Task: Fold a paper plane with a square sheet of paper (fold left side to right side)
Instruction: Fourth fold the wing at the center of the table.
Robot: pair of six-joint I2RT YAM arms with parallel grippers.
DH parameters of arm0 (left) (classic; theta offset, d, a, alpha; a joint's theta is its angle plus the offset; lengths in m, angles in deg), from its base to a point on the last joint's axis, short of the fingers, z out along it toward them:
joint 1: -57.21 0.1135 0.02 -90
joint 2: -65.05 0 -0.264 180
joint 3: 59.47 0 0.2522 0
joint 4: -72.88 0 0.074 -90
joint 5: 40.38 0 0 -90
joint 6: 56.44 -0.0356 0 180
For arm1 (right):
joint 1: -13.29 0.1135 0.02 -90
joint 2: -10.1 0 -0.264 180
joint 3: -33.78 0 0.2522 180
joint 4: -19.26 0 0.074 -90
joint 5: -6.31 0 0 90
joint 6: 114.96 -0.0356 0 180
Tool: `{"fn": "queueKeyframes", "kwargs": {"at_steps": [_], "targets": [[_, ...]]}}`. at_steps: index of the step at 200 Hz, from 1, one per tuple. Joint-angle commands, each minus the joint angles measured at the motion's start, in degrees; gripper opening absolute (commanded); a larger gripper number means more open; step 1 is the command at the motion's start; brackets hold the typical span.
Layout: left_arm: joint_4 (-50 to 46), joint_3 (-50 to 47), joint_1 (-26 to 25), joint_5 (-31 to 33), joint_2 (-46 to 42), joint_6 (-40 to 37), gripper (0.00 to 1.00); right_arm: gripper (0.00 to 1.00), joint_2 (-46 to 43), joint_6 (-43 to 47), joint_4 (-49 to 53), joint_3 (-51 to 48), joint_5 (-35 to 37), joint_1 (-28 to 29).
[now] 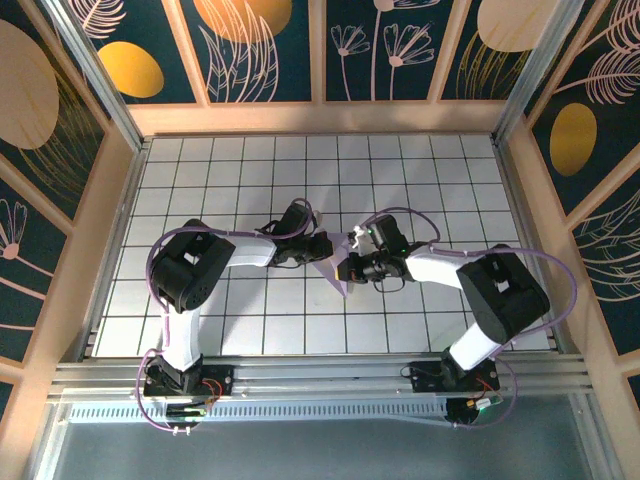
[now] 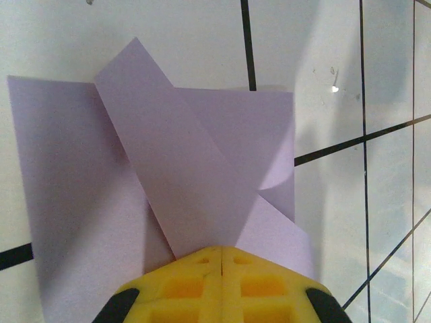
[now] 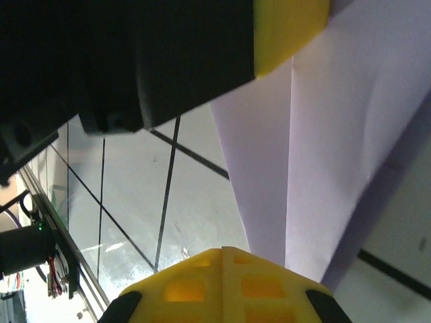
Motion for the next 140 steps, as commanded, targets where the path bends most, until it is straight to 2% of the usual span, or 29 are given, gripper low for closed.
{"fn": "queueKeyframes", "kwargs": {"at_steps": [1,70,140], "targets": [[-3.26,-1.42,-0.39,2.35,1.04,0.78,0.0,0.0,3.28,-2.34,-5.54,2.23,0.97,-0.11],[-3.27,-1.18,-0.47,2.11,1.17,0.87,0.0,0.0,10.32,-2.2,-7.75,7.11,4.27,-0.1],[-3.62,-1.01,-0.47,2.45,1.65,0.99,0.0,0.0,13.07,0.33,-2.28,7.29,6.79,0.51]]}}
